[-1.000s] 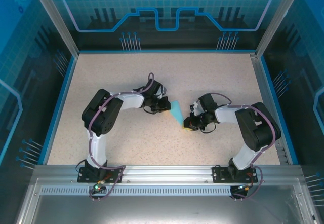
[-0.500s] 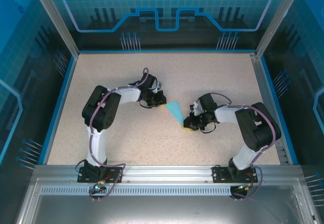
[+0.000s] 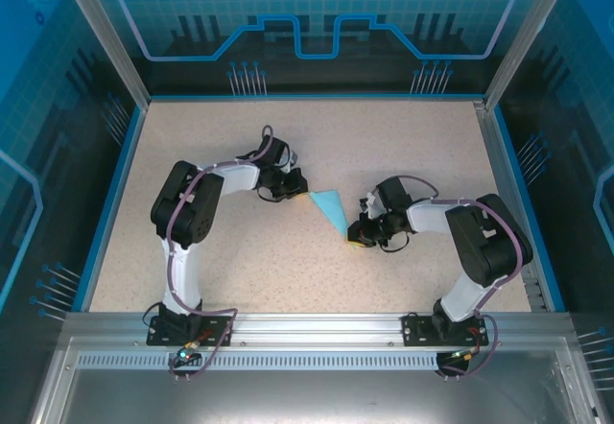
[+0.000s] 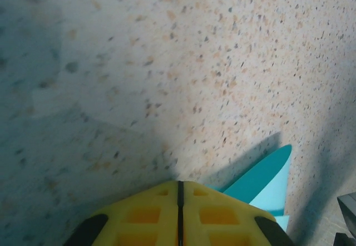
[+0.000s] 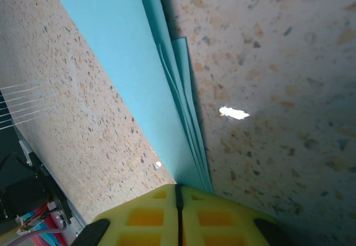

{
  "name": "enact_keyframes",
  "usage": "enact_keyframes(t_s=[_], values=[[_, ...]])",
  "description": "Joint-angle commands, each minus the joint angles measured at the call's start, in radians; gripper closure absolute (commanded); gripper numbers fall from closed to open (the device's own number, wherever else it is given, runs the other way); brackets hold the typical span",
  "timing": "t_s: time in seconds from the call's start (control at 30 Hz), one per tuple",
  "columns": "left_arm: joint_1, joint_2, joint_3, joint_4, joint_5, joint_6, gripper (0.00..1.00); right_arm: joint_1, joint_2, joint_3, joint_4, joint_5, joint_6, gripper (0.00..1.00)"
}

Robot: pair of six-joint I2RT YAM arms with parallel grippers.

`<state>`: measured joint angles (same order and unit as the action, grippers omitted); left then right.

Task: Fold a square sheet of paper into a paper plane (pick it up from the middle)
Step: Fold the wing for the fifth time at the center of the table.

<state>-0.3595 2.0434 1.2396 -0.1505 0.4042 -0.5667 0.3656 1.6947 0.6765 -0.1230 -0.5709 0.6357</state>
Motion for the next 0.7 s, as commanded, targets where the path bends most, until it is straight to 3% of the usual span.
enact_keyframes(t_s=[0.0, 0.23, 0.4, 0.67], values=[[-0.011, -0.129, -0.057, 0.001, -0.021, 0.025, 0.91, 0.01, 0.094, -0.06, -0.136, 0.289, 0.008, 0.92], [-0.162, -0.249, -0.149, 0.056, -0.044, -0.031, 0.91, 0.011, 0.095, -0.06, -0.135, 0.289, 0.007, 0.92], [-0.263, -0.193, -0.136, 0.109, -0.02, -0.089, 0.91, 0.01, 0.097, -0.06, -0.135, 0.289, 0.007, 0.92], [-0.33, -0.079, -0.086, 0.107, 0.041, -0.122, 0.91, 0.01, 0.099, -0.06, -0.133, 0.288, 0.004, 0.92]])
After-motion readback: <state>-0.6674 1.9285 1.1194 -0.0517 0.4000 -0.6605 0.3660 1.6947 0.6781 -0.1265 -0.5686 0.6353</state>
